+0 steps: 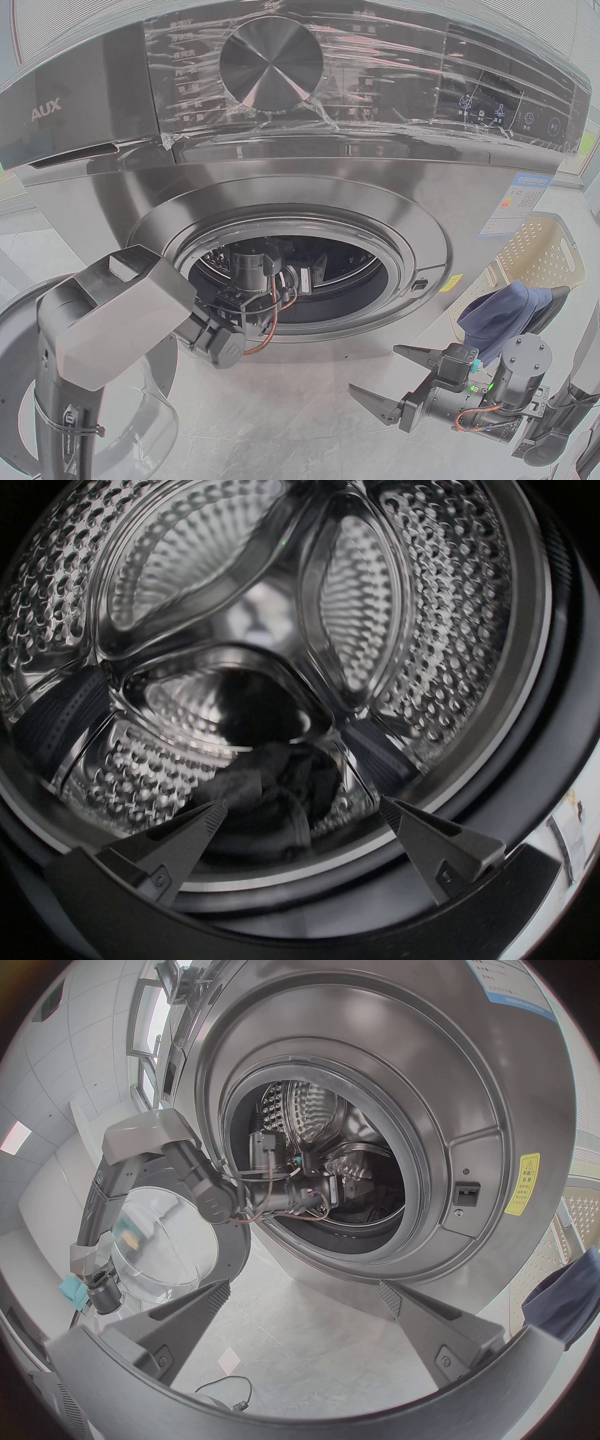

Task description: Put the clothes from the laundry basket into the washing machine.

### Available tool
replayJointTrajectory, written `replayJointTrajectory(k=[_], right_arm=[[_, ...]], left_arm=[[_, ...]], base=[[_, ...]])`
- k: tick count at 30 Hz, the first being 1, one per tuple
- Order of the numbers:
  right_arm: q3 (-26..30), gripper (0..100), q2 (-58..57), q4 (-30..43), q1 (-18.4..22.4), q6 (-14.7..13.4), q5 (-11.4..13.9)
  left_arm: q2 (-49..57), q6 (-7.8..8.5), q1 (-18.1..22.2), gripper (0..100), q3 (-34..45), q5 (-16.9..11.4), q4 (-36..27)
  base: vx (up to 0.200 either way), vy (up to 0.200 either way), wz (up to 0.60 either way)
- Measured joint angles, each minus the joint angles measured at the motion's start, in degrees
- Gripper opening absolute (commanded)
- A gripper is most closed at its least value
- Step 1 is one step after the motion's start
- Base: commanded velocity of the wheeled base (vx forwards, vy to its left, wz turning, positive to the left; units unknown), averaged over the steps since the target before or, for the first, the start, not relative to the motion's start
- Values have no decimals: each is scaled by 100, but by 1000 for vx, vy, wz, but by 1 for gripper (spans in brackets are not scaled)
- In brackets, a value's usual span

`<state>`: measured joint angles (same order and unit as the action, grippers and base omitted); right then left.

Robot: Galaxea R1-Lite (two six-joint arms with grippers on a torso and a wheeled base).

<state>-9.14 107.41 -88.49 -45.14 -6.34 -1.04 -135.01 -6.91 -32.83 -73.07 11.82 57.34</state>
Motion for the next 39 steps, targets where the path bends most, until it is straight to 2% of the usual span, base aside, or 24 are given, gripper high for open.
replayJointTrajectory(k=[8,15,23,27,34,39], right_arm=[[17,100,-2,0,5,-4,4],[102,100,-57,2,27,-11,2],[315,100,-485,13,265,13,-119],[468,100,-981,61,610,43,-241],[761,100,-1690,167,1488,60,-310],[802,100,-2205,668,1766,71,-435]], left_arm=[[930,2,-455,100,1943,-37,139],[1812,-11,-1039,100,3713,-193,922],[2956,-11,-1342,100,5324,-228,1822],[3628,0,-1399,100,5875,-208,2005],[4651,2,-1281,100,6555,-184,2110],[5291,43,-1118,100,6939,-80,2085]], base=[[0,0,0],[0,0,0],[0,0,0],[-100,0,0],[-200,0,0],[-200,0,0]])
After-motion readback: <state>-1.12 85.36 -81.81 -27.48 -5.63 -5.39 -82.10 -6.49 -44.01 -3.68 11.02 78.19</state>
